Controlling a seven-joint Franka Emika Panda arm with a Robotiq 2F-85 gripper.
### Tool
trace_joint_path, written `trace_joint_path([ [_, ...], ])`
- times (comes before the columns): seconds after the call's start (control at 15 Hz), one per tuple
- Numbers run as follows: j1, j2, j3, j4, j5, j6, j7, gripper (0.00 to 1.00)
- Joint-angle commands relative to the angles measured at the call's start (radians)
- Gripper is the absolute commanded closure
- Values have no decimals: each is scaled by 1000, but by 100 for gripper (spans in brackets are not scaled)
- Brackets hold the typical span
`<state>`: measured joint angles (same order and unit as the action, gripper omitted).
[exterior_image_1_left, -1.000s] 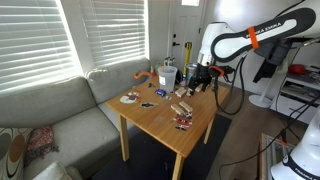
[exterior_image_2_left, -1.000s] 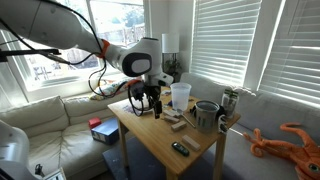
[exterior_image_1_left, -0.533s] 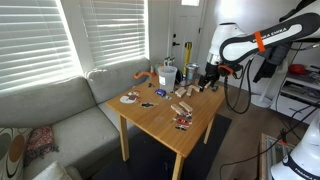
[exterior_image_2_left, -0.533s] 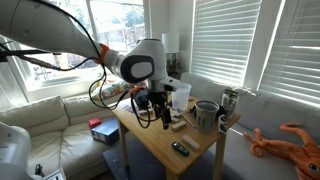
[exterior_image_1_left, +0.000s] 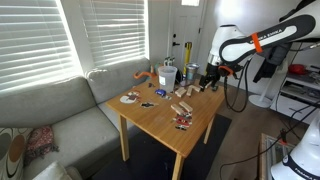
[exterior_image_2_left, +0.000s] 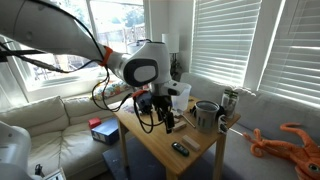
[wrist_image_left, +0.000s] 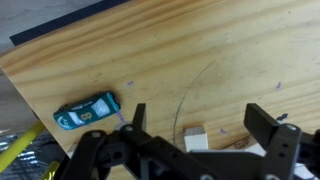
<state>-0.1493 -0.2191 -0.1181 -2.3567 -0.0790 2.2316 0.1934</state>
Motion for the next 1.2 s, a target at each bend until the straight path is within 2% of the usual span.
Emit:
trace_joint_path([
  [0.0, -13, 45, -18, 43, 4, 29, -45, 0],
  [0.33, -2, 108, -30, 91, 30, 85, -126, 0],
  [0.6, 1, 168, -28, 140, 46, 84, -167, 0],
  [0.67, 2, 181, -28, 150, 52, 82, -175, 5],
  [0.73, 3, 191, -27, 158, 58, 82, -184, 23],
  [0.8, 4, 201, -25, 166, 64, 80, -195, 29],
  [0.87, 5, 209, -24, 174, 70, 79, -203, 31],
  [0.93, 7, 216, -22, 181, 83, 77, -217, 38],
  [1.0, 7, 223, -20, 187, 88, 74, -225, 29],
  [1.07, 9, 228, -18, 191, 98, 71, -236, 24],
  [1.13, 10, 231, -16, 195, 107, 70, -240, 37],
])
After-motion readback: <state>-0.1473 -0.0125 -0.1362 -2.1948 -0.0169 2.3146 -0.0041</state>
